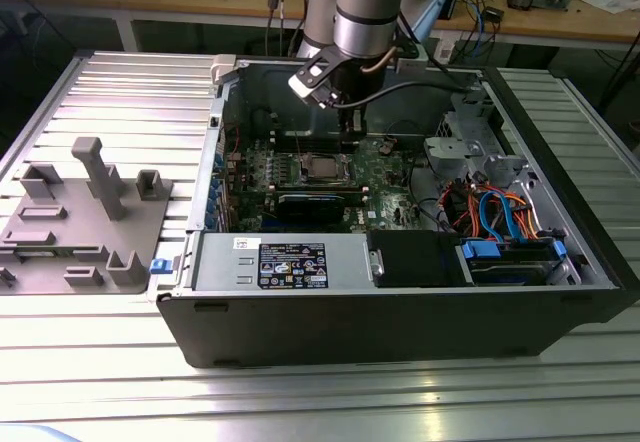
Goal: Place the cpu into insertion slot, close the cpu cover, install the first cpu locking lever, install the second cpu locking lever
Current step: 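Close the cpu cover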
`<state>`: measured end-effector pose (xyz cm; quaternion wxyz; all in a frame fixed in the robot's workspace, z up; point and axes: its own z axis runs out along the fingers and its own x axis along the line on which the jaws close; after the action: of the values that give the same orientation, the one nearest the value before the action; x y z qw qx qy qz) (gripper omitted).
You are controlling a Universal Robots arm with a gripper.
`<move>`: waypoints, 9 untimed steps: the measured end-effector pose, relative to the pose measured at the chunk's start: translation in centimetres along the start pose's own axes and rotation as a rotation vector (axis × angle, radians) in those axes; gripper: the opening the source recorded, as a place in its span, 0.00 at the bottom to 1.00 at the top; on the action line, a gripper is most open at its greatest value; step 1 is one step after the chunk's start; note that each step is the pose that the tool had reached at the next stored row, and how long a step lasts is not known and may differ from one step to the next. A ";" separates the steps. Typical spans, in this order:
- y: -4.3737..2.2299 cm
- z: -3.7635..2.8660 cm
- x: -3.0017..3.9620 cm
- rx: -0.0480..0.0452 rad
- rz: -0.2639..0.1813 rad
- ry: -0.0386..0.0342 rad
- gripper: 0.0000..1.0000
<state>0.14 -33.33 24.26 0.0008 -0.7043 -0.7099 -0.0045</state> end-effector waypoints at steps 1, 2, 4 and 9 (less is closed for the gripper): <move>-0.28 0.02 0.00 0.0000 0.000 0.0000 0.11; -0.75 0.07 0.01 -0.0001 0.000 0.0003 0.11; -2.00 0.24 0.01 0.0007 0.000 0.0003 0.11; -3.26 0.86 -0.02 0.0099 0.000 0.0001 0.11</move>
<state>-3.12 -33.38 23.38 0.0043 -0.7042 -0.7099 -0.0010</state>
